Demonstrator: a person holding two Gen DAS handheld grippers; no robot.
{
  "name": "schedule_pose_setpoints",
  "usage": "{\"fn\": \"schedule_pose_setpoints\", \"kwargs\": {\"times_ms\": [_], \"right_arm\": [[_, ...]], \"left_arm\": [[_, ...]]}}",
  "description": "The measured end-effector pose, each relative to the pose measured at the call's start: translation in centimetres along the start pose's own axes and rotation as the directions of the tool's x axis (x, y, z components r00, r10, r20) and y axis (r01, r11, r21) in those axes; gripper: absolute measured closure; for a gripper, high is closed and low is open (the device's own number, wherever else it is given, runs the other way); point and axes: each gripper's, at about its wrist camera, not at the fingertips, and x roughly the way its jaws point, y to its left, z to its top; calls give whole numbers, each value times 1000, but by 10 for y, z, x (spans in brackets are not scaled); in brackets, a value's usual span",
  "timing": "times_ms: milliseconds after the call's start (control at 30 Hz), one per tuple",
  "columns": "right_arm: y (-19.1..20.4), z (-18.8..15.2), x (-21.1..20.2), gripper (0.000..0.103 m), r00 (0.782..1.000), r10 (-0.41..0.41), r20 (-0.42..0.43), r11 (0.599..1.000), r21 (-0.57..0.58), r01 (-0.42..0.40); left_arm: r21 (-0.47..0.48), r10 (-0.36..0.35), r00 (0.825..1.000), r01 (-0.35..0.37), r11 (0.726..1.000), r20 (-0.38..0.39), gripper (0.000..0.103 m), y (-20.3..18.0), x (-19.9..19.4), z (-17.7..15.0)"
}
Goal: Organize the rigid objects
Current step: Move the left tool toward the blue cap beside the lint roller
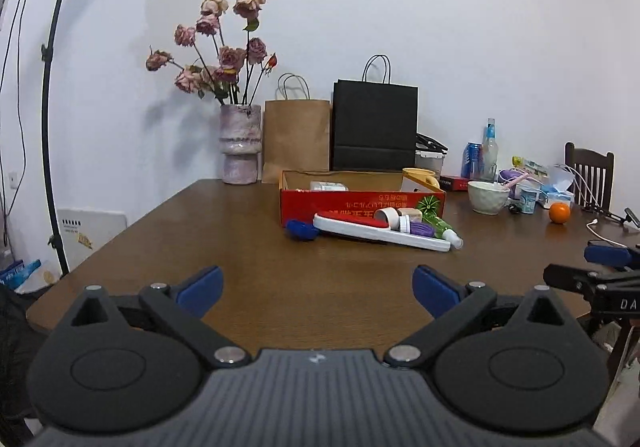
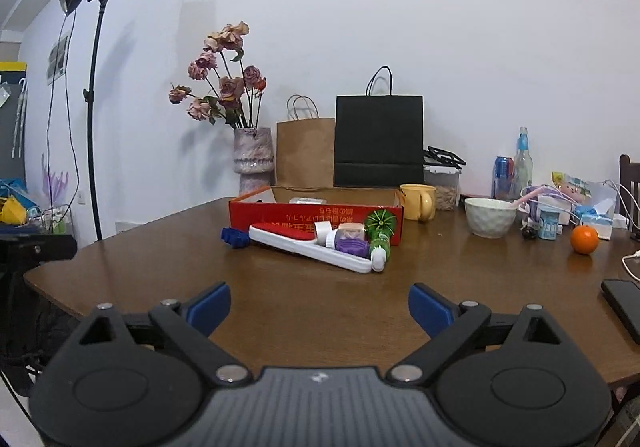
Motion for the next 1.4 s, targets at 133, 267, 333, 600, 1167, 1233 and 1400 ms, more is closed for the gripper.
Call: {"fn": "schedule_pose_setpoints", "kwargs": {"times_ms": [133, 267, 333, 600, 1167, 1233, 1400], "right_arm": [[-1, 0, 11, 7, 1000, 10, -20, 1000, 16, -10], [-2, 1, 30, 9, 998, 17, -66, 1000, 12, -16], [-6, 6, 40, 9, 997, 26, -77, 1000, 18, -25], [-24, 48, 112, 27, 993, 72, -98, 997, 4, -72], [-48, 72, 324, 58, 938, 176, -299, 984, 29, -176], [-47, 68, 335, 60, 934, 177, -312, 984, 28, -177], [-45, 61, 346, 86, 929, 183, -323, 983, 30, -183]], "left_arm": [[-17, -4, 1000, 4, 1000, -3, 0, -2, 11, 0], [-21, 4, 999, -5, 1000, -55, 0, -3, 35, -3], [-16, 10, 997, -11, 1000, -81, 0, -1, 48, 0], [53, 32, 991, -25, 998, -129, 0, 5, 125, 35], [220, 30, 935, 51, 974, -352, 26, 18, 346, 41], [244, 44, 938, 44, 969, -344, 26, 16, 353, 37], [278, 29, 946, 66, 958, -324, 49, 12, 359, 35]]}}
